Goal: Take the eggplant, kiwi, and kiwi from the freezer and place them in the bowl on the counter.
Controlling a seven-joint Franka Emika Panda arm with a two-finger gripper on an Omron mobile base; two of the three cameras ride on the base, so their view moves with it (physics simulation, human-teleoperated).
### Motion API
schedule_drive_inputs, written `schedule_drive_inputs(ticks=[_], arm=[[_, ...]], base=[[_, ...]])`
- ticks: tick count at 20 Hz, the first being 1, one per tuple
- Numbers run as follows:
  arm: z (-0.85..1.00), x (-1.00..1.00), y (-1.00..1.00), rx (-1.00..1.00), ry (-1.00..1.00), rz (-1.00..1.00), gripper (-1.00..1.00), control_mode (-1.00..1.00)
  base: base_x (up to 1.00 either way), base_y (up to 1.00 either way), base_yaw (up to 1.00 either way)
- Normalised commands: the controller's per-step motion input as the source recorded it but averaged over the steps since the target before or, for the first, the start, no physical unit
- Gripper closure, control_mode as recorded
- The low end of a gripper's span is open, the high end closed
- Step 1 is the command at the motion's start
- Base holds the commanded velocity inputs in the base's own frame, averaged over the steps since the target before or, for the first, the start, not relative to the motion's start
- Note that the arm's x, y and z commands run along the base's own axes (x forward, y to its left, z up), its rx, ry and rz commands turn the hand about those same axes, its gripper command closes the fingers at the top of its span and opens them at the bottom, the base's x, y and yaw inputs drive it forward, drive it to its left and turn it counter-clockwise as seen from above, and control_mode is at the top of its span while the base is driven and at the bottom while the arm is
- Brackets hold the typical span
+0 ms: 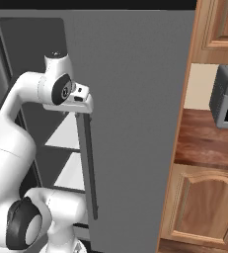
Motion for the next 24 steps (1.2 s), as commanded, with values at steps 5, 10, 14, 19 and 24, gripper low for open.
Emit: schedule_drive_inputs(ticks=[5, 10, 14, 19, 24], arm=[[0.00, 0.00, 0.00, 0.00, 0.00, 0.00, -1.00, -1.00], [0.00, -0.31, 0.00, 0.00, -0.09, 0.00, -1.00, -1.00], [0.00, -0.41, 0.09, 0.00, -0.19, 0.00, -1.00, -1.00], [0.24, -0.39, 0.11, 0.00, -0.33, 0.00, -1.00, -1.00], [0.69, -0.02, 0.37, -0.01, -0.16, 0.00, -1.00, -1.00]], base=[[0.00, 0.00, 0.00], [0.00, 0.00, 0.00], [0.00, 0.00, 0.00], [0.00, 0.00, 0.00], [0.00, 0.00, 0.00]])
